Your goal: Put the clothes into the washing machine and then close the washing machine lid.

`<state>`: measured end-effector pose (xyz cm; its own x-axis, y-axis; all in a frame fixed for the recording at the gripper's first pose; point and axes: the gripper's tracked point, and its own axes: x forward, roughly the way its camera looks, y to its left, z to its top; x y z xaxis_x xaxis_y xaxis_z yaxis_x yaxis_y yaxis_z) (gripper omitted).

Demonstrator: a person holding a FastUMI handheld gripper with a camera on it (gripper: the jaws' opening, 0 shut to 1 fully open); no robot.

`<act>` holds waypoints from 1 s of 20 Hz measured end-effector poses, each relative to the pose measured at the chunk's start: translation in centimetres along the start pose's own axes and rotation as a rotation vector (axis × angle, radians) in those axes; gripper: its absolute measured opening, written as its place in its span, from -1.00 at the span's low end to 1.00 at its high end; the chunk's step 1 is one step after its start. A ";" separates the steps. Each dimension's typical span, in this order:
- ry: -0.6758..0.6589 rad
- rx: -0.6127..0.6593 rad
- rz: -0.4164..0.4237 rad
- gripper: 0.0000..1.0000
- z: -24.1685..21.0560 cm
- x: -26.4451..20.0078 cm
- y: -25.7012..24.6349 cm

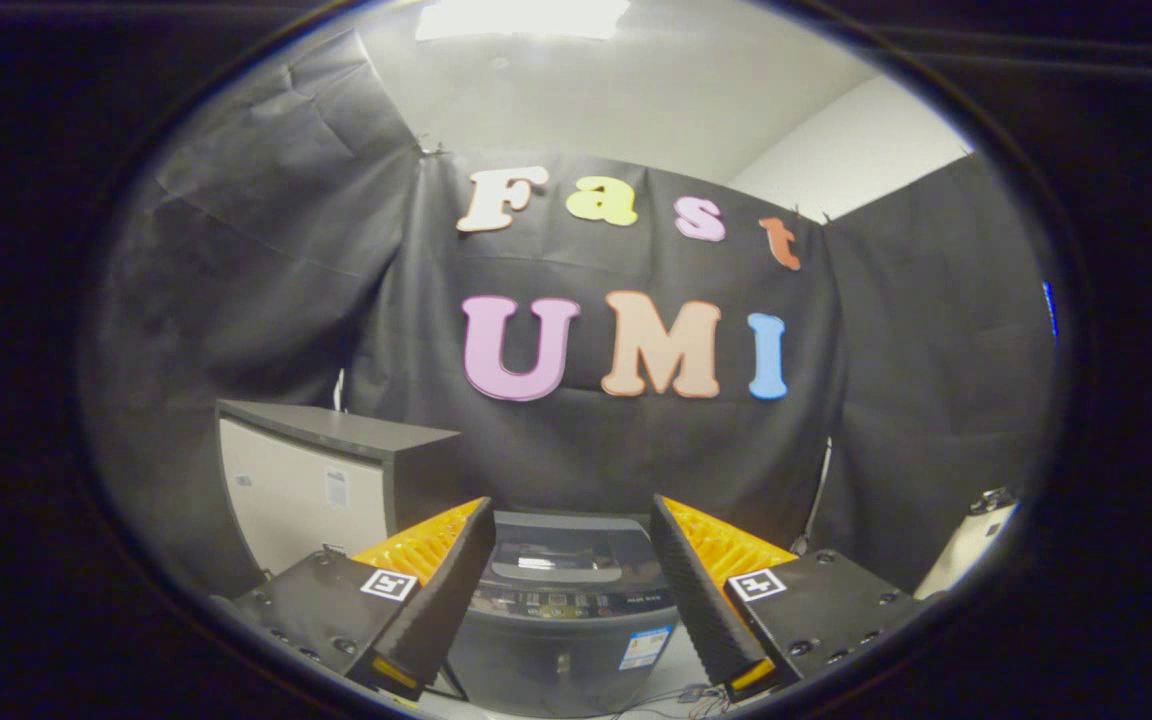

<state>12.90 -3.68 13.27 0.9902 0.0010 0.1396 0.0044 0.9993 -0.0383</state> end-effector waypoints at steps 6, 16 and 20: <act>0.053 0.080 0.005 0.94 -1.3 0.0 -0.5; 0.097 0.092 0.010 0.94 -3.8 1.0 1.0; 0.106 0.127 0.015 0.94 -4.1 1.2 0.9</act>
<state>14.67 -2.91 9.39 0.9992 0.0189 0.0350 -0.0219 0.9960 0.0872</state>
